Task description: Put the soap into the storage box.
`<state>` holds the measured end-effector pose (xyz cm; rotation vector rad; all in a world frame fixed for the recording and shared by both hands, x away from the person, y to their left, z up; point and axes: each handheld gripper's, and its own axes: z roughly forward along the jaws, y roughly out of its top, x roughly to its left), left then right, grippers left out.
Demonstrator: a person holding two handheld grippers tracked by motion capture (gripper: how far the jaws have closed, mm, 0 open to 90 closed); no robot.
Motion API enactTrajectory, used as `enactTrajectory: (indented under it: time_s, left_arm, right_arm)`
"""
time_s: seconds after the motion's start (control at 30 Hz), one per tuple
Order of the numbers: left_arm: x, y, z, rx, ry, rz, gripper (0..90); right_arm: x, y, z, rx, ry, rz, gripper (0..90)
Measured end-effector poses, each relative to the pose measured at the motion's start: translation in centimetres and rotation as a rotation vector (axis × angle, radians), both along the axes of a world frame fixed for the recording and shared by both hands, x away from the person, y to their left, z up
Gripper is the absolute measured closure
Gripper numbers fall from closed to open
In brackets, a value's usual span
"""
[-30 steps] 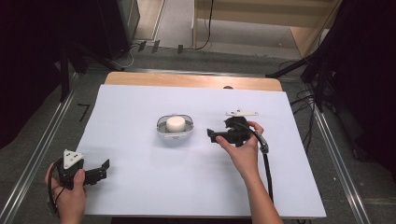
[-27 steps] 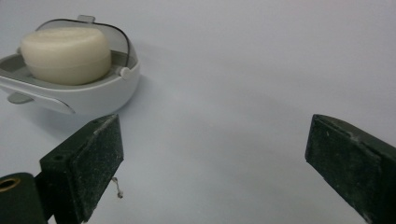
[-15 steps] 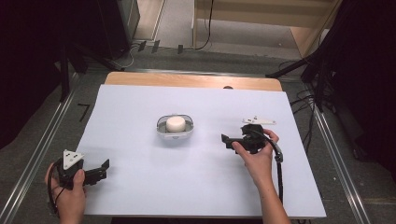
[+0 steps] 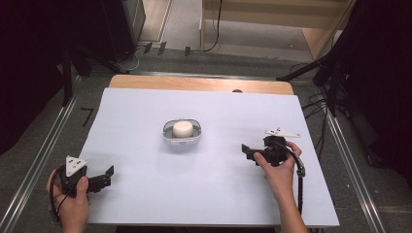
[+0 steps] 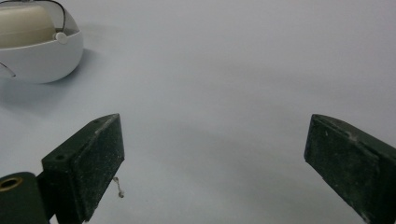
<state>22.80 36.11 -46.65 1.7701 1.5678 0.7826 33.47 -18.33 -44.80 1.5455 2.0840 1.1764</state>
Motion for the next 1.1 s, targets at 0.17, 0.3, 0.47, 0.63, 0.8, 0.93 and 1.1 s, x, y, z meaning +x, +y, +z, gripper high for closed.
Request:
enactTrajectory:
  time_s: [0.17, 0.3, 0.47, 0.63, 0.8, 0.93, 1.1]
  left_arm:
    - [0.0, 0.0, 0.0, 0.003, -0.002, -0.001, 0.0]
    - [0.0, 0.0, 0.0, 0.003, -0.003, -0.002, 0.0]
    - [0.0, 0.0, 0.0, 0.003, -0.004, -0.001, 0.0]
    - [0.0, -0.1, 0.0, 0.010, 0.003, -0.001, 0.0]
    - [0.0, -0.1, 0.0, 0.015, 0.004, -0.002, 0.0]
    - [0.0, -0.2, 0.0, 0.014, 0.003, 0.000, 0.0]
    - [0.0, -0.2, 0.0, 0.015, 0.002, 0.001, 0.0]
  right_arm:
    - [-0.5, -0.7, -0.5, -0.013, 0.000, -0.014, 5.8]
    - [-1.0, -1.4, -1.0, -0.013, 0.004, -0.025, 5.8]
    - [-1.5, -2.5, -1.4, -0.009, 0.005, -0.041, 5.8]
    - [-2.0, -3.4, -1.7, -0.011, 0.008, -0.049, 5.8]
    - [-2.5, -4.4, -2.1, -0.009, 0.002, -0.060, 5.7]
    - [-3.0, -5.2, -2.2, 0.001, 0.002, -0.070, 5.4]
    - [-3.6, -6.3, -2.5, 0.011, -0.007, -0.070, 4.2]
